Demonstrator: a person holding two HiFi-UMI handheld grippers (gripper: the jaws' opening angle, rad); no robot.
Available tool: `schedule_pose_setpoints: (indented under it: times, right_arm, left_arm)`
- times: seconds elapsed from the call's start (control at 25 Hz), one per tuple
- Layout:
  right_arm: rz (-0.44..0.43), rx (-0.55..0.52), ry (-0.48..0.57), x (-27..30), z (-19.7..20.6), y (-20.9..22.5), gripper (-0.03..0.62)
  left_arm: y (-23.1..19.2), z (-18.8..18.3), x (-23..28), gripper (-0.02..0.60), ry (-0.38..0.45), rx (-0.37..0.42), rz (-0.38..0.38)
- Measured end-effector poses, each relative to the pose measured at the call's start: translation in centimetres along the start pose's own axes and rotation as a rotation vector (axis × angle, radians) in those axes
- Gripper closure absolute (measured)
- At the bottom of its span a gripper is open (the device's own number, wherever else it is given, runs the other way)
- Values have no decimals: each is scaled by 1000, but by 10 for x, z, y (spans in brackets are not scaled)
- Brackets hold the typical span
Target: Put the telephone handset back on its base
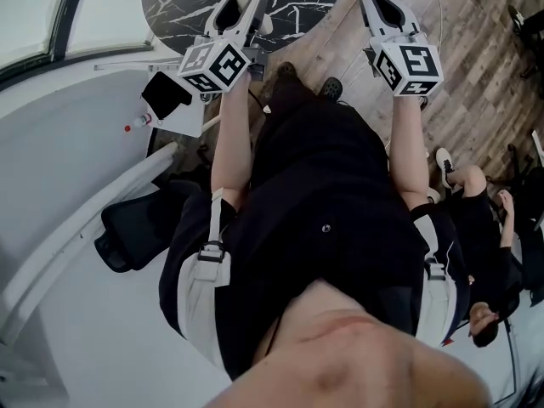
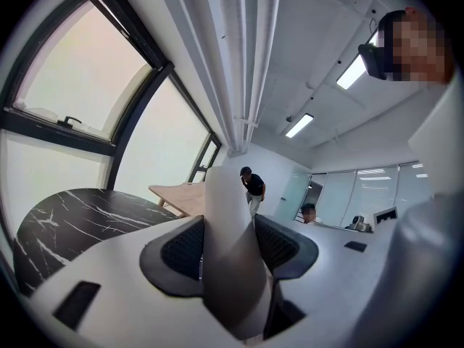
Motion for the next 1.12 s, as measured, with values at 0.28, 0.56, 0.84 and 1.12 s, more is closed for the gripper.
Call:
schedule_pose_setpoints:
  times: [0.28, 0.56, 0.84, 1.12]
  right_arm:
    - [2, 20, -23, 18, 3, 14, 563]
    - [21, 14, -52, 49, -9, 43, 563]
    - [67, -11, -57, 78, -24, 63, 563]
    - [122, -7, -68, 102, -21, 70, 563]
  left_arm:
    - [-8, -2, 27, 350, -35, 7, -2]
    - [-21, -15, 85, 350, -63, 1, 19]
    - [-37, -29, 134, 350, -72, 16, 49]
    - [-61, -29, 166, 350, -103, 39, 65]
Point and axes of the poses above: the fingertips, and each gripper's own axes: x forward along the fingers, y to its right, z out of its underside, the point moved 9 cm from there along -x, backward along the fingers, and after that the axes turned 15 degrees about -z, right-handed, at the moved point
